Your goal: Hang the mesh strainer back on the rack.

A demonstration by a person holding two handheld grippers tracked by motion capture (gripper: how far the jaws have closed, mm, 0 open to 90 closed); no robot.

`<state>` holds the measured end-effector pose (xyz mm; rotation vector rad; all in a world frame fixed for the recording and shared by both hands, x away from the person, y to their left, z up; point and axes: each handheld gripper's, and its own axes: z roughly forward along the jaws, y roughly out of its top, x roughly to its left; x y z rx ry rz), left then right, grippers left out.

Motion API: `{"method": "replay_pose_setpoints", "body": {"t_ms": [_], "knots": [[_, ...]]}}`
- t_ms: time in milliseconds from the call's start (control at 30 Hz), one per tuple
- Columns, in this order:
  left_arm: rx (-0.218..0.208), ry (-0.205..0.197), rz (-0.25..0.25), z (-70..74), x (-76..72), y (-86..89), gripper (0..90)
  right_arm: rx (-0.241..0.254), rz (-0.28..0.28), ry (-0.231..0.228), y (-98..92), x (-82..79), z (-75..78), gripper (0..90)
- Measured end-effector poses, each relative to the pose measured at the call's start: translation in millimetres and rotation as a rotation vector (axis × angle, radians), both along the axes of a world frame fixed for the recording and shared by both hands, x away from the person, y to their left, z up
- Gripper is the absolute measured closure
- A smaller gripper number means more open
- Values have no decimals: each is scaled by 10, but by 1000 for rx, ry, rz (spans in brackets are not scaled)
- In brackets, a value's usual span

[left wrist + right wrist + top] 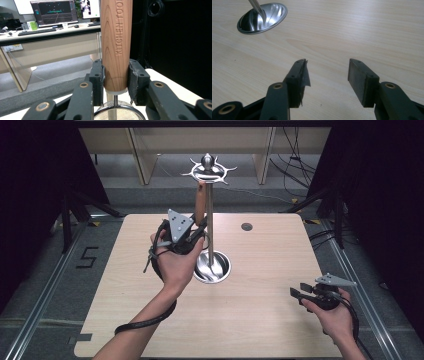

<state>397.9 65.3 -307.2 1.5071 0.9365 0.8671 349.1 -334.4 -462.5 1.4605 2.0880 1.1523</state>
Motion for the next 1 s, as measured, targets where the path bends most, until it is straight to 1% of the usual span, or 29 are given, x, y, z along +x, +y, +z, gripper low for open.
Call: {"method": "replay_pose_setpoints", "body": {"t_ms": [33,67,100,133,167,200,233,267,300,333,400,433,467,533,567,600,633,667,700,733,767,800,833,867,900,933,967,1000], "knots": [[0,0,0,0,0,0,676,0,0,0,0,0,0,497],[-1,4,-2,-2,5,-3,676,-24,14,-33,-20,16,-3,497],[-19,16,-7,-10,7,-15,676,-23,14,-31,-19,14,-2,497],[-3,8,-7,-12,25,-2,676,-24,15,-31,-20,15,-4,497],[-3,8,-7,-12,25,-2,676,-24,15,-31,-20,15,-4,497],[-20,22,-10,-21,29,-11,676,-19,10,-23,-15,10,3,497],[-22,26,-13,-25,37,-9,676,-20,13,-26,-16,11,1,497],[-10,12,-14,-26,56,-1,676,13,-3,11,12,-8,7,497],[-10,12,-14,-26,56,-1,675,13,-3,11,12,-8,7,497],[-26,26,-22,-28,55,-13,674,15,-4,15,17,-11,7,497],[-25,27,-24,-27,56,-17,673,14,-3,13,17,-10,6,497],[-14,15,-25,-23,64,-16,673,14,-3,13,17,-10,6,497],[-25,28,-33,-25,67,-31,669,14,-4,14,17,-9,5,497],[-24,31,-35,-22,71,-34,668,15,-4,15,18,-9,5,497],[-8,21,-36,-11,80,-34,667,15,-4,15,19,-9,5,497],[-8,21,-36,-11,80,-34,665,15,-4,15,19,-9,5,497],[-6,23,-37,-10,80,-37,664,2,2,-7,11,0,0,497],[-20,34,-44,-13,76,-50,662,7,4,1,15,-3,1,497],[-23,34,-44,-14,73,-53,660,8,6,2,15,-3,0,496],[-10,23,-37,-11,71,-47,658,21,8,-6,21,3,-12,496],[-8,24,-38,-10,67,-46,655,1,4,5,13,-7,3,496],[-3,25,-41,-7,63,-45,650,0,5,6,14,-9,5,496],[-15,36,-50,-7,53,-52,650,0,5,6,14,-9,5,496],[-4,23,-51,-1,53,-42,644,18,8,-5,24,-2,-6,496],[-12,36,-57,-6,48,-48,634,3,4,8,20,-12,9,496],[3,29,-57,-10,51,-38,618,3,2,12,22,-13,10,496],[-6,38,-60,-26,44,-47,602,-2,3,9,19,-11,9,496],[-1,41,-61,-40,38,-48,590,-1,5,7,17,-11,7,496]]}}
